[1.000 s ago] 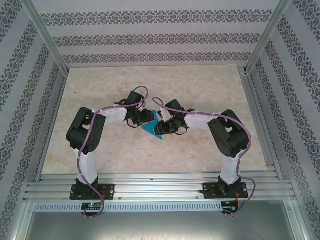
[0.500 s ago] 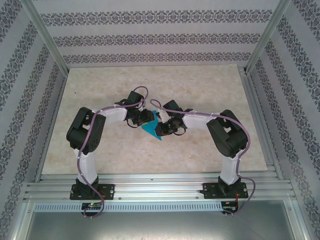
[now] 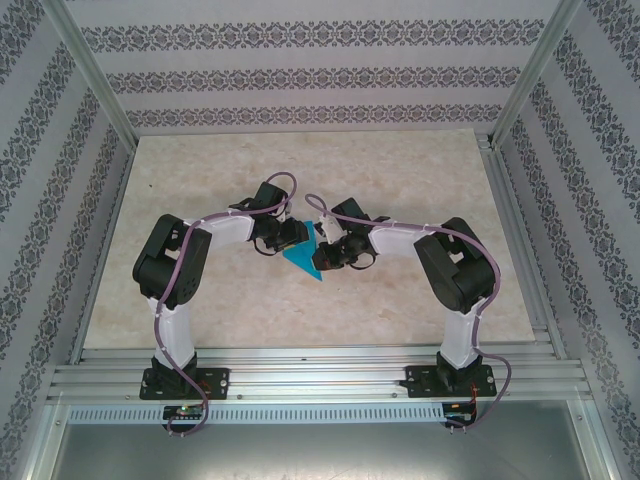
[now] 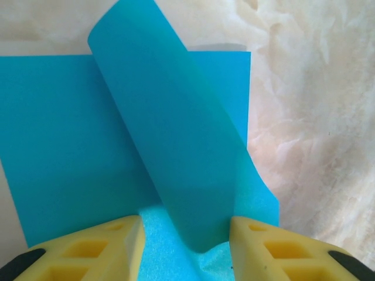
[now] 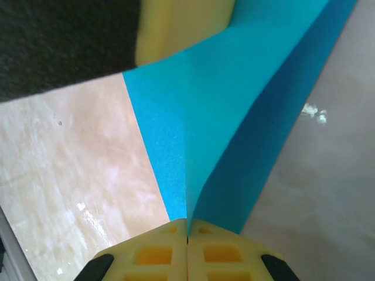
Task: Fold a paper plane with a square sheet of paper (fold left side to right side)
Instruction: Fourth fold the wing at the center of the table.
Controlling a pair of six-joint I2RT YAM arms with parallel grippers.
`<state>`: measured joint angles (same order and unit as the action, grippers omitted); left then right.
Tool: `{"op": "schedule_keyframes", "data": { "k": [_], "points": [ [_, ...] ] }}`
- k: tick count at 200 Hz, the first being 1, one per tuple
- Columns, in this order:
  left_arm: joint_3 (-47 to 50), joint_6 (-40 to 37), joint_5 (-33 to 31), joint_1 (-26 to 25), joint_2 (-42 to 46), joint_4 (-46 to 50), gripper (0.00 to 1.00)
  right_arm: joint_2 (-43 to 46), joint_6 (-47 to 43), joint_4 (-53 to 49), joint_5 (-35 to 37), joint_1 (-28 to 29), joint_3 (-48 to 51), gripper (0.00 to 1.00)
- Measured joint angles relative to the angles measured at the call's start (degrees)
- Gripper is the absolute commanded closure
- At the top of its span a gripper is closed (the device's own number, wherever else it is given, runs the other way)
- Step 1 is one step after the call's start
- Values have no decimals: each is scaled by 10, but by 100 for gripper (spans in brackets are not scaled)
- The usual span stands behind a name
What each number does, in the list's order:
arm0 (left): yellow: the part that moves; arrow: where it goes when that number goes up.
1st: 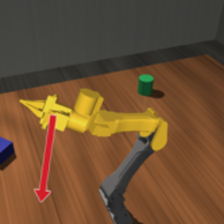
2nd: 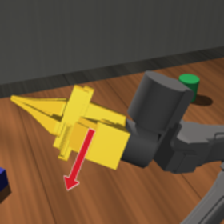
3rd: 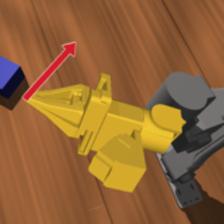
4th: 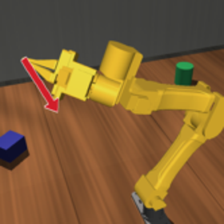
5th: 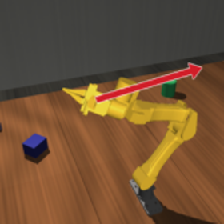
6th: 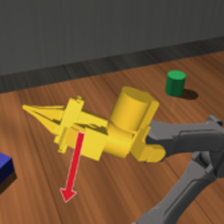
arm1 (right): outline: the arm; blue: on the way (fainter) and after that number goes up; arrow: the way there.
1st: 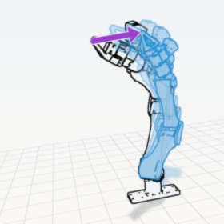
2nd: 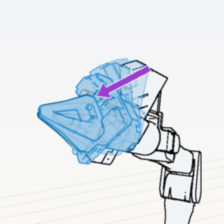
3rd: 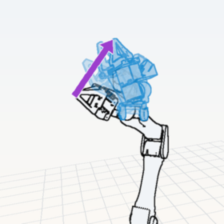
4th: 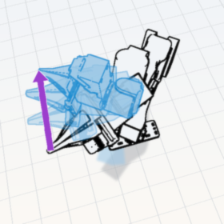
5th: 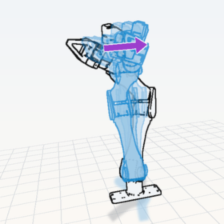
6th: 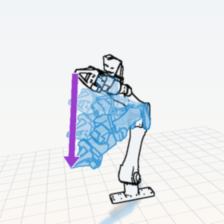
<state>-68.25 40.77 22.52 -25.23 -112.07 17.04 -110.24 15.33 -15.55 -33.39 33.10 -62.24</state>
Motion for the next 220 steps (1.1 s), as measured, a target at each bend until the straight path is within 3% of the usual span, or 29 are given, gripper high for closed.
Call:
{"op": "schedule_keyframes", "data": {
  "k": [150, 220],
  "points": [
    [-1, 0, -6, 0, 0, 0, 55, -49, 47, 81, -139, -44, 20, 95],
    [2, -12, -4, 6, 21, 17, 50, -58, 58, 87, -163, -52, 19, 95]
  ]
}}
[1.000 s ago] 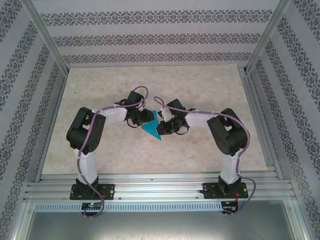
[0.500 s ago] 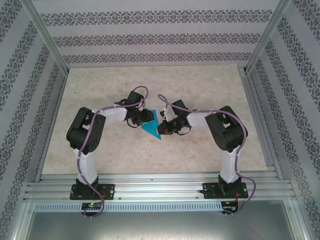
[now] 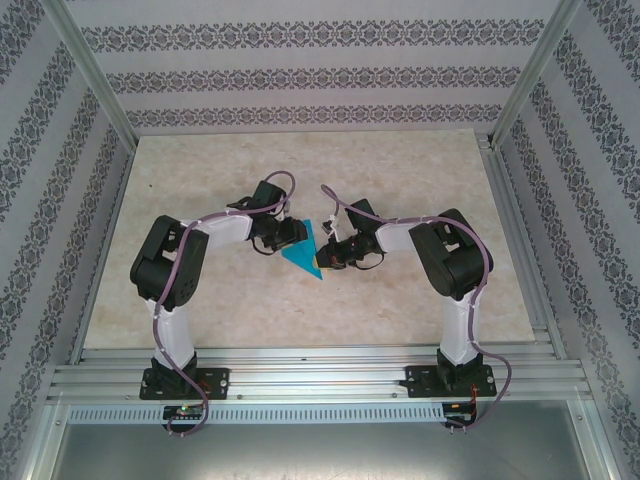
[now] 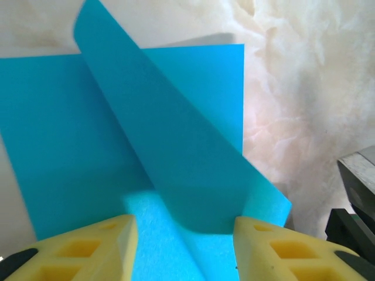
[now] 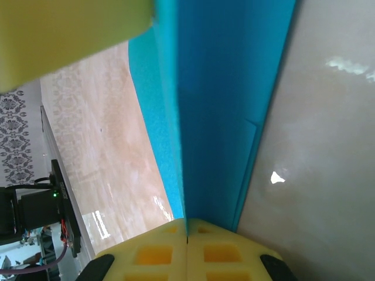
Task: Fold a paper plane with a square sheet of paper (fold left side to right side)
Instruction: Fourth fold the wing at the center of the table.
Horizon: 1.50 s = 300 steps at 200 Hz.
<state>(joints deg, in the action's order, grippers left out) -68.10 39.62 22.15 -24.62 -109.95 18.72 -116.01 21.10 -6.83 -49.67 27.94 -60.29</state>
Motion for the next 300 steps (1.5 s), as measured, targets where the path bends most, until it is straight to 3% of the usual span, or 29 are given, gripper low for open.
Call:
{"op": "schedule_keyframes", "data": {
  "k": [29, 66, 97, 139, 300],
  "points": [
    [7, -8, 0, 10, 57, 12, 50, -2, 0, -4, -2, 0, -4, 95],
    [24, -11, 26, 10, 102, -2, 58, -3, 0, -6, -4, -2, -5, 95],
    [50, -2, 62, -3, 79, -27, 66, -4, 0, -6, -6, -2, -5, 95],
    [54, 9, 93, -20, 37, -56, 69, -4, 0, -9, -6, -2, -7, 94],
    [30, 12, 86, -21, -13, -54, 74, -22, 5, -42, -26, -7, -31, 94]
  ]
}}
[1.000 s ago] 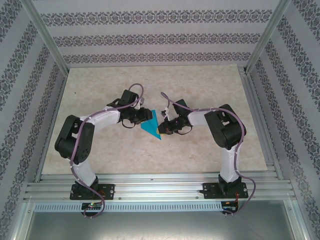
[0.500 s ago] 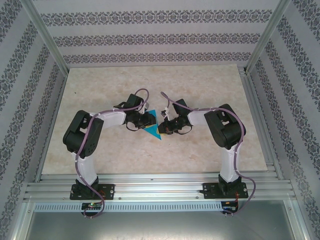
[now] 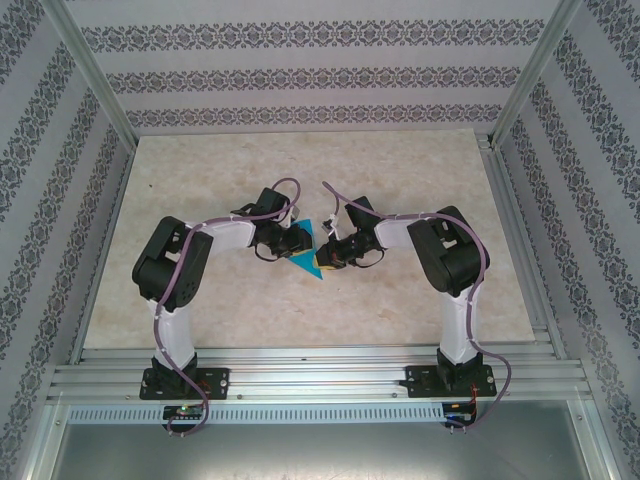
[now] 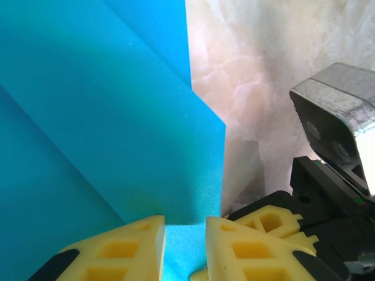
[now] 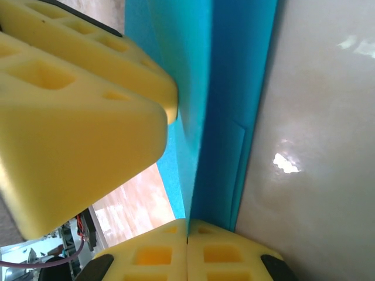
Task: Fold a paper plane with a square sheet of paper (fold left side to right side)
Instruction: Fourth fold the wing at the center of the table.
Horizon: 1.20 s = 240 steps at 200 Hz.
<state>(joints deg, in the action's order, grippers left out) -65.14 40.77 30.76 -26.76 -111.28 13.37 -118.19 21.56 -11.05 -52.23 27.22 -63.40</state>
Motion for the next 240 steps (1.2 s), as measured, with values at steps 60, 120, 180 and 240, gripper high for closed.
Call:
{"op": "schedule_keyframes", "data": {
  "k": [60, 120, 180, 240],
  "points": [
    [-9, -1, -11, 0, -16, 11, 76, -3, 0, -14, -5, -1, -8, 87],
    [-9, -5, -22, -3, -16, 14, 78, 22, 4, -26, 21, 1, -5, 72],
    [-9, -7, -24, -3, -16, 15, 78, 129, -6, -72, 82, -25, 17, 72],
    [-9, -7, -25, -3, -16, 15, 79, 95, 11, -31, 74, 39, 17, 74]
  ]
}}
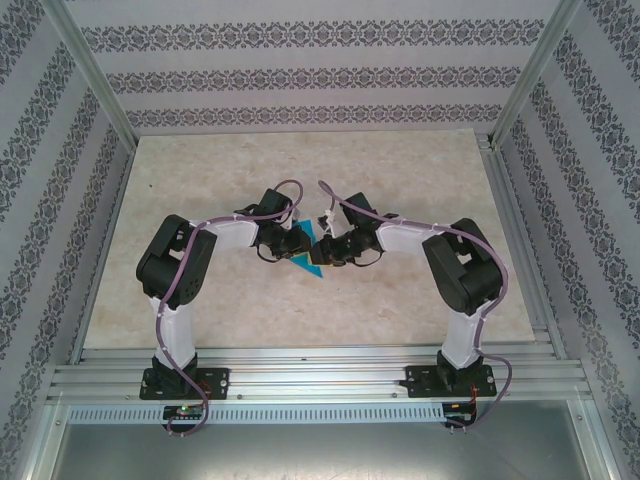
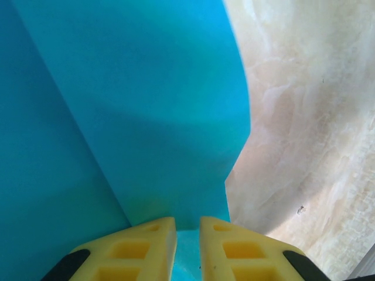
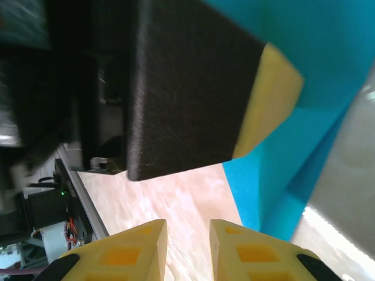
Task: Fold a paper plane with a square sheet of paper (fold left side to right side)
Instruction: Fourth fold the wing at the center of the table.
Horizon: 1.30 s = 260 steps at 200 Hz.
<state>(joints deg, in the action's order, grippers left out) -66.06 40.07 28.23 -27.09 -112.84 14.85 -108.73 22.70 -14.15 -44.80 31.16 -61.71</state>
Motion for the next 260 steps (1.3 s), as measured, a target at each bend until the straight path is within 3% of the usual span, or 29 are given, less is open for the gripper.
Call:
{"op": "schedule_keyframes", "data": {
  "k": [49, 260],
  "points": [
    [0, 0, 0, 0, 0, 0, 79, -34, 3, 5, -1, 10, 0, 75],
    [-6, -8, -5, -1, 0, 12, 79, -37, -36, -23, 15, 2, 9, 79]
  ]
}}
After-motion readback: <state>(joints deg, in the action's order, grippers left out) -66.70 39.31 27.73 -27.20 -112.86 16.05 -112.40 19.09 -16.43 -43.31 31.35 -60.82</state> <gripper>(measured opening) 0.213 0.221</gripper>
